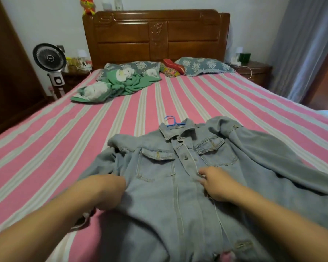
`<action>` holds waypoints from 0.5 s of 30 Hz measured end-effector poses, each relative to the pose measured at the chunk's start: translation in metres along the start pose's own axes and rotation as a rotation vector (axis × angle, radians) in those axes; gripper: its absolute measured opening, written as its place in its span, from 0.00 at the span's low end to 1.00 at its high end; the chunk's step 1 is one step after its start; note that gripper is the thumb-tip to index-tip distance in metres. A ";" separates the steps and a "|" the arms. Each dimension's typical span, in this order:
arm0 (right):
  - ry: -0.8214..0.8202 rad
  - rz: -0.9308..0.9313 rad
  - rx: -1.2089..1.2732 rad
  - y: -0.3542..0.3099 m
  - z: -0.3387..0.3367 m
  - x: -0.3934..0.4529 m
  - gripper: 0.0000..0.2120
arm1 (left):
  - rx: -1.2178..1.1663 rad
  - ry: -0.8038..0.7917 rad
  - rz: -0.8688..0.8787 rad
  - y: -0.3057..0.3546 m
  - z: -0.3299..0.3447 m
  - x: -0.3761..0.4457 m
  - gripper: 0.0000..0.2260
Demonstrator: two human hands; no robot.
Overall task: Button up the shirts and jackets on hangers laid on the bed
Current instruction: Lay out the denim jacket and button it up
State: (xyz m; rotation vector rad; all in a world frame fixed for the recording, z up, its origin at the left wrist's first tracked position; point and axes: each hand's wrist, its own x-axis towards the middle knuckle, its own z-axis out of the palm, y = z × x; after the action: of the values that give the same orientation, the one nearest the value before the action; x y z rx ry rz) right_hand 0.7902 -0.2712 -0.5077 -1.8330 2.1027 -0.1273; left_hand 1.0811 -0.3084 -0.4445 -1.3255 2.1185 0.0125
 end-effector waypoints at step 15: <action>0.097 -0.064 0.076 0.003 0.013 0.086 0.13 | -1.205 0.485 -0.071 0.132 -0.036 0.150 0.05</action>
State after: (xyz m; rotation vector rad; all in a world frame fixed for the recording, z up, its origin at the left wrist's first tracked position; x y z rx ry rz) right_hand 0.7825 -0.3529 -0.5376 -1.8843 2.0736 -0.3131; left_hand 0.9115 -0.3763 -0.5340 -2.2113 2.5280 1.2083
